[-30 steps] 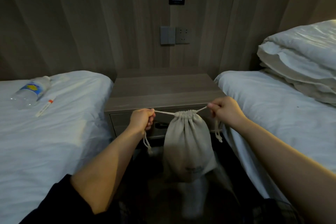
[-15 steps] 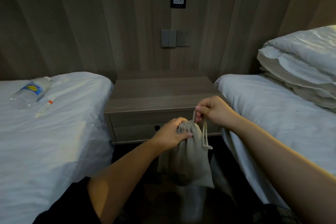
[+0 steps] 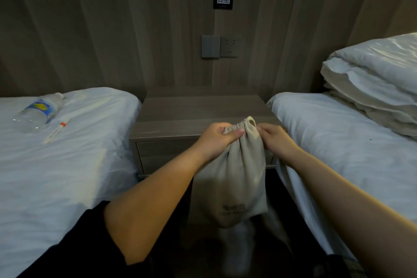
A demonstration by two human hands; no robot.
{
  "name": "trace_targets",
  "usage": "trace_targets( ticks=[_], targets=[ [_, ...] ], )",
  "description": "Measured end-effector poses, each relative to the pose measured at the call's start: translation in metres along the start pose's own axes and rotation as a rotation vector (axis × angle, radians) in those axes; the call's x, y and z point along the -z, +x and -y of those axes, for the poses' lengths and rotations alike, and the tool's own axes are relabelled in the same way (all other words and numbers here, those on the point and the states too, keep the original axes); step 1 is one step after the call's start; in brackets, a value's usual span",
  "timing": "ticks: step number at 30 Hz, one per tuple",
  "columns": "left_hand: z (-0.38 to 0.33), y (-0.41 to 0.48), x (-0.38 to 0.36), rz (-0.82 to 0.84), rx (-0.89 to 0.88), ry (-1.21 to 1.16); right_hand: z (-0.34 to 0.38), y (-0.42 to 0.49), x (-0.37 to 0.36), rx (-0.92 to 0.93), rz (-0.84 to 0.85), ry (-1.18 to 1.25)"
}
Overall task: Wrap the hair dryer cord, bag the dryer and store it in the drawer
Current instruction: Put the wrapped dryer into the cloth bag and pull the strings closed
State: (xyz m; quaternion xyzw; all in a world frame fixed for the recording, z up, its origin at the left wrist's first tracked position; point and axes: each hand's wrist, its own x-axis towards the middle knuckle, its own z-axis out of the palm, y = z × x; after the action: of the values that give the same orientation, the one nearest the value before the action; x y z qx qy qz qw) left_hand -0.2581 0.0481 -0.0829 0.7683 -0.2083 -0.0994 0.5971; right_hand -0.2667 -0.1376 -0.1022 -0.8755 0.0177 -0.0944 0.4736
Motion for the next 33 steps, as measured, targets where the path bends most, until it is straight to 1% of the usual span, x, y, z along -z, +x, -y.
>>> trace_targets(
  ticks=[1,2,3,4,5,6,8,10,12,15,16,17,18,19,20,21,22,23,24,25,26,29,31,33],
  targets=[
    [-0.001,0.001,0.0,-0.013,0.011,-0.033,-0.004,-0.004,-0.003,-0.056,0.062,0.036],
    [-0.003,0.002,0.0,-0.028,0.019,-0.067,-0.009,-0.009,-0.007,-0.146,0.122,0.122],
    [-0.005,0.002,0.0,-0.045,0.027,-0.103,-0.014,-0.013,-0.01,-0.234,0.182,0.258],
    [-0.007,0.003,0.0,-0.064,0.031,-0.14,-0.019,-0.017,-0.012,-0.286,0.236,0.401],
    [-0.008,0.003,0.0,-0.082,0.037,-0.171,-0.024,-0.02,-0.013,-0.289,0.285,0.495],
    [-0.01,0.003,-0.001,-0.095,0.041,-0.196,-0.027,-0.023,-0.013,-0.259,0.342,0.512],
    [-0.01,0.003,-0.001,-0.108,0.064,-0.238,-0.03,-0.03,-0.012,-0.192,0.423,0.414],
    [-0.008,0.005,0.001,-0.127,0.113,-0.297,-0.031,-0.037,-0.015,-0.158,0.431,0.341],
    [-0.006,0.007,0.003,-0.15,0.164,-0.361,-0.03,-0.043,-0.022,-0.158,0.394,0.402],
    [-0.005,0.009,0.009,-0.166,0.218,-0.481,-0.029,-0.049,-0.03,-0.155,0.276,0.524],
    [-0.004,0.009,0.013,-0.176,0.243,-0.494,-0.027,-0.05,-0.031,-0.158,0.225,0.549],
    [-0.002,0.01,0.018,-0.2,0.263,-0.438,-0.024,-0.052,-0.032,-0.166,0.17,0.579],
    [0.003,0.012,0.025,-0.225,0.269,-0.262,-0.021,-0.053,-0.032,-0.177,0.109,0.603],
    [0.009,0.013,0.032,-0.228,0.27,-0.031,-0.017,-0.055,-0.032,-0.182,0.05,0.608],
    [0.017,0.013,0.036,-0.217,0.27,0.19,-0.013,-0.057,-0.031,-0.183,0.001,0.595],
    [0.024,0.011,0.036,-0.193,0.284,0.355,-0.009,-0.058,-0.03,-0.181,-0.034,0.574],
    [0.03,0.01,0.033,-0.165,0.287,0.433,-0.006,-0.058,-0.03,-0.179,-0.063,0.558],
    [0.035,0.007,0.028,-0.147,0.252,0.459,-0.003,-0.058,-0.029,-0.184,-0.096,0.548],
    [0.037,0.003,0.02,-0.126,0.186,0.451,0.0,-0.057,-0.029,-0.187,-0.13,0.549],
    [0.039,-0.002,0.012,-0.102,0.115,0.4,0.003,-0.056,-0.028,-0.186,-0.165,0.547],
    [0.04,-0.007,0.005,-0.071,0.088,0.312,0.005,-0.056,-0.027,-0.179,-0.196,0.533],
    [0.046,-0.018,-0.006,0.039,0.129,0.035,0.008,-0.056,-0.025,-0.19,-0.234,0.5],
    [0.051,-0.021,-0.008,0.131,0.141,0.002,0.007,-0.057,-0.023,-0.232,-0.232,0.559],
    [0.054,-0.024,-0.01,0.191,0.124,0.09,0.006,-0.057,-0.021,-0.272,-0.234,0.612]
  ],
)
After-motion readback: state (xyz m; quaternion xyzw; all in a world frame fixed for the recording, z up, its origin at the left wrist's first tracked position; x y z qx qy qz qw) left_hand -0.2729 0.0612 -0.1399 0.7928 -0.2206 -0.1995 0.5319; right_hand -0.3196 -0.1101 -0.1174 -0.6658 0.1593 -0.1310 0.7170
